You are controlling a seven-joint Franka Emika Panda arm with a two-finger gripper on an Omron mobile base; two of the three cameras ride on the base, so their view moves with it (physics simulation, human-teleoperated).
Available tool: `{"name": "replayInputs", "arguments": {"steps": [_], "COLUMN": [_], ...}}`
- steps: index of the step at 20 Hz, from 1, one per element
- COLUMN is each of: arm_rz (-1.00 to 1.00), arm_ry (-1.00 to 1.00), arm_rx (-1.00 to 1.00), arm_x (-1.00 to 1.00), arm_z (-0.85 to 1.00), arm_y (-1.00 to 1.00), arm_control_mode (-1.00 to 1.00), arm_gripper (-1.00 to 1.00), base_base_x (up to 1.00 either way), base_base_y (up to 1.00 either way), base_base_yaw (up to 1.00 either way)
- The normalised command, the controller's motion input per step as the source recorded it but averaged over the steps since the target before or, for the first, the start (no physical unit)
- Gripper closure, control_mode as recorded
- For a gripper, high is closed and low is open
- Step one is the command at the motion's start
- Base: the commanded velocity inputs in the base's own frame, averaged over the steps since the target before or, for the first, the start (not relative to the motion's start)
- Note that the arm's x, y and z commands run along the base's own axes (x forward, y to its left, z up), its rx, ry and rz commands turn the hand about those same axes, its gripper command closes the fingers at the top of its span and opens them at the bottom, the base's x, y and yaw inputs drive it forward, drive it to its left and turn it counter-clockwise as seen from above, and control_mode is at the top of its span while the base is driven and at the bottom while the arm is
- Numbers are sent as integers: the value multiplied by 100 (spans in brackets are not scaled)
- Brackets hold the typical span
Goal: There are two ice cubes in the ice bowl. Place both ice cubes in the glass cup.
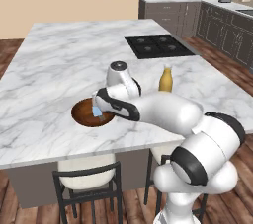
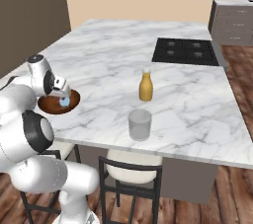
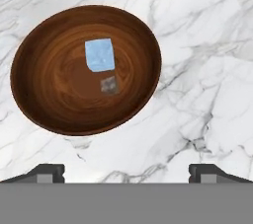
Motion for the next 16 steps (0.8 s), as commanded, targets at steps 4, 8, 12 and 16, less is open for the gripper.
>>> {"name": "replayInputs", "arguments": {"steps": [4, 8, 12, 16], "arm_rz": [0, 0, 0, 0], "arm_ry": [0, 0, 0, 0], "arm_rx": [0, 0, 0, 0], "arm_x": [36, 31, 25, 22], "arm_z": [-20, -22, -31, -28], "arm_y": [2, 15, 21, 15], "arm_control_mode": [-100, -100, -100, -100], "arm_gripper": [-100, -100, -100, -100], "base_base_x": [0, 0, 0, 0], "base_base_y": [0, 0, 0, 0], "base_base_yaw": [0, 0, 0, 0]}}
